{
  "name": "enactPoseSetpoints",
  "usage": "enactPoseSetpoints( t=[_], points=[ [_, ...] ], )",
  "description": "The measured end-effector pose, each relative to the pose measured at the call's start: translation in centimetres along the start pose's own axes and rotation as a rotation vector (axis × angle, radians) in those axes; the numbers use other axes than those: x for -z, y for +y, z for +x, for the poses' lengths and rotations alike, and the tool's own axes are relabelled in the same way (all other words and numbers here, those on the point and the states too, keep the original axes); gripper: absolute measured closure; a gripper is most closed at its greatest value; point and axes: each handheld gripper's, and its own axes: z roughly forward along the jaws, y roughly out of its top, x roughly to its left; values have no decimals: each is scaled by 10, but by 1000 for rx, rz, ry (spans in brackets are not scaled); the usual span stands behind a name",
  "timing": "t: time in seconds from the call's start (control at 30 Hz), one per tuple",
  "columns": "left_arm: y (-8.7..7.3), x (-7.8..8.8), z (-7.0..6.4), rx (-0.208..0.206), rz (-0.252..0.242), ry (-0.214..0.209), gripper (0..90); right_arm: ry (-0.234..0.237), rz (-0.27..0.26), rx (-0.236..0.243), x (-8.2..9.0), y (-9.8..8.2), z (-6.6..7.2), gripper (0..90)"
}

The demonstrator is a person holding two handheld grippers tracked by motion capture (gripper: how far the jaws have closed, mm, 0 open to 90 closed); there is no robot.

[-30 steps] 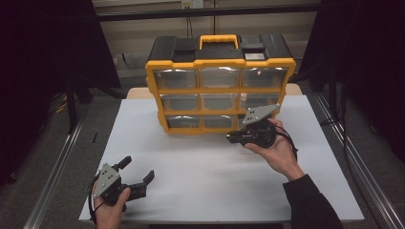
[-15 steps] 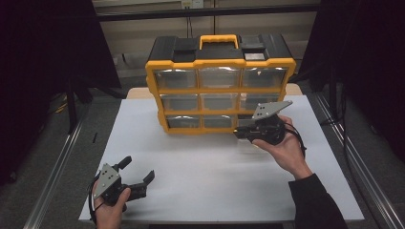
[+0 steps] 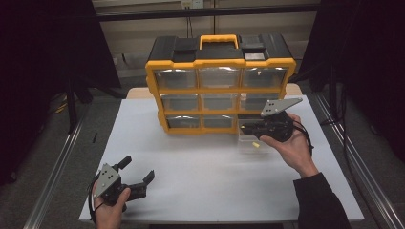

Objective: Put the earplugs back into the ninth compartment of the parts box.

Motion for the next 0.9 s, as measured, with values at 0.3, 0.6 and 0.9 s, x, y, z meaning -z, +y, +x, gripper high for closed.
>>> enactPoseSetpoints(
  t=[0.3,0.6,0.9],
  points=[
    [0,0,0,-2,1,5,40,-26,-4,-23,13,-4,-12,812],
    [0,0,0,-3,1,6,40,-58,25,-54,17,-9,-26,812],
    [0,0,0,-5,3,8,40,-76,73,-68,20,-1,-36,813]
  ],
)
